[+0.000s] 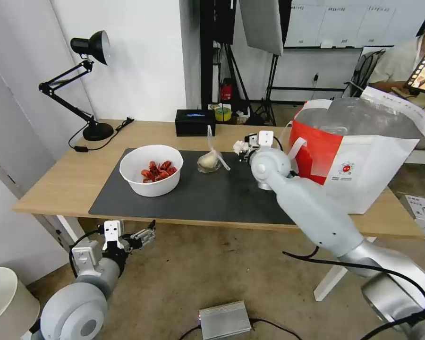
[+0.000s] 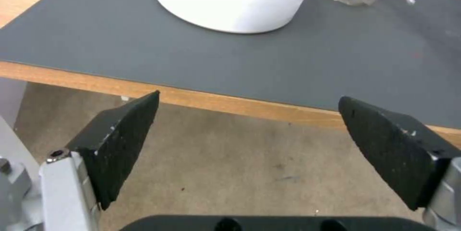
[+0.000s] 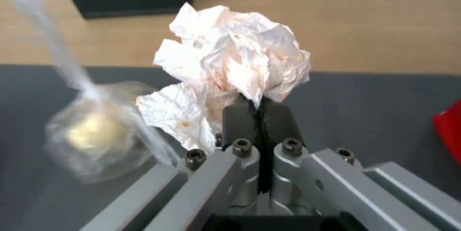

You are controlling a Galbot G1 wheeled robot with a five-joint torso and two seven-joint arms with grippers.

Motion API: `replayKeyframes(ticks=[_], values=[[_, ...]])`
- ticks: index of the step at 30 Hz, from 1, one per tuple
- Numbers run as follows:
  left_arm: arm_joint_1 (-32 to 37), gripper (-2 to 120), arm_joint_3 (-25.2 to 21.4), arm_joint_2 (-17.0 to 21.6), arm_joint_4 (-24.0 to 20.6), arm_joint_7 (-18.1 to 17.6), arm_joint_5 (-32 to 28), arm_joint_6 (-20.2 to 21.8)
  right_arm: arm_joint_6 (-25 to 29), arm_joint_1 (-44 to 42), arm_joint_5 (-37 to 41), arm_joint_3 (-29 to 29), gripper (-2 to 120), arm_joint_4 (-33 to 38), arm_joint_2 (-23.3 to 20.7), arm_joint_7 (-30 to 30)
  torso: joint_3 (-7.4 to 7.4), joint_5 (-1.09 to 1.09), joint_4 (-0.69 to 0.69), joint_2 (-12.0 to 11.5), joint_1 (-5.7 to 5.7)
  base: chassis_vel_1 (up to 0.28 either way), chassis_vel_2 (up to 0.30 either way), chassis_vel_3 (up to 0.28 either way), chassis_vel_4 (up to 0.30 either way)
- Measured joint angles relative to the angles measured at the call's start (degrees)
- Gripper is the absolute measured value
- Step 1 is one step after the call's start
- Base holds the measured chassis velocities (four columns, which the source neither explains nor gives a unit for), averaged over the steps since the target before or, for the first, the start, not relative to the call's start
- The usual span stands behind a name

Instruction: Pick up the trash from the table and place it into the takeout bag.

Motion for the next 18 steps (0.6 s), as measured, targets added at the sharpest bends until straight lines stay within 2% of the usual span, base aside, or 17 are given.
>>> replayKeyframes(ticks=[1,4,12,18], values=[[0.00,100,0.00,0.00,0.00,0.00,0.00,0.00,0.00,0.00,0.00,0.00,0,0.00,0.00,0.00,0.00,0.00,0.00,0.00,0.00,0.000,0.000,0.000,0.000],[0.09,100,-0.02,-0.19,-0.22,-0.06,0.00,0.00,0.01,-0.71,2.91,0.61,0,7.36,-3.66,1.40,0.00,0.00,0.01,0.00,0.00,0.000,0.000,0.000,0.000],[1.02,100,-0.58,-0.66,-1.02,-0.18,0.21,0.02,-0.13,-0.16,8.33,3.14,0,17.70,-9.68,3.62,-0.01,0.01,0.00,0.00,0.00,0.000,0.000,0.000,0.000],[1.37,100,-0.78,-0.88,-1.30,-0.22,0.38,0.04,-0.43,1.03,10.08,4.71,0,20.86,-12.04,5.10,-0.01,0.00,0.01,0.01,0.00,0.000,0.000,0.000,0.000]])
